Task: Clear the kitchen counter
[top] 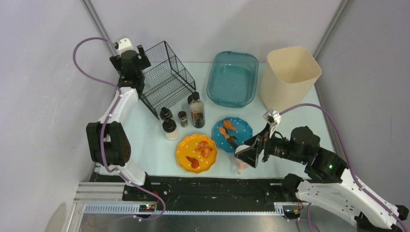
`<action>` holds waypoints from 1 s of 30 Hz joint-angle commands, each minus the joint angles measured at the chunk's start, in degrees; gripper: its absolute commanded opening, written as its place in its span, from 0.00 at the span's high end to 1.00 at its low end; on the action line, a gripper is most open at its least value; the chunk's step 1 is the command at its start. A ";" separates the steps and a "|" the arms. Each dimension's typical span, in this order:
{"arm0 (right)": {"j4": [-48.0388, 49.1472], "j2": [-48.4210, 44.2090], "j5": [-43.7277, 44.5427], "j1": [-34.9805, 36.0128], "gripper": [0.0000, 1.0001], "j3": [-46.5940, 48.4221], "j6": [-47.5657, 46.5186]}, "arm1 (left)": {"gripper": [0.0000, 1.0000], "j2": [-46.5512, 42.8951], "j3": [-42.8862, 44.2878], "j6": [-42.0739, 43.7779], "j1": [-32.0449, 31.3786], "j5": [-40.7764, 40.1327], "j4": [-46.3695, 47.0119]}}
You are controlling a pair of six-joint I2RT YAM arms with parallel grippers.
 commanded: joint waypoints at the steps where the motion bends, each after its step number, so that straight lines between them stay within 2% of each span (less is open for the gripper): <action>1: 0.36 -0.70 2.18 0.58 0.02 0.05 0.70 | 0.00 -7.35 -1.28 -1.52 -0.76 2.13 2.42; 7: -0.69 -0.18 4.18 0.67 0.02 0.04 0.47 | 0.00 -13.50 -3.48 -1.50 -5.76 1.30 -1.67; 16: -3.58 -1.23 7.99 0.60 0.02 0.01 0.64 | 0.00 -24.49 -10.22 -11.62 -13.14 6.42 -5.18; 23: -8.94 -3.19 10.20 0.62 0.01 -0.02 1.91 | 0.00 -30.97 -14.92 -13.50 -22.83 6.67 -8.61; 27: -11.04 -4.98 11.65 0.67 0.01 0.05 2.22 | 0.00 -31.78 -16.12 -13.16 -28.74 6.47 -10.86; 30: -12.45 -5.93 12.59 0.68 0.01 0.03 2.84 | 0.00 -31.68 -16.41 -11.79 -33.45 3.35 -12.34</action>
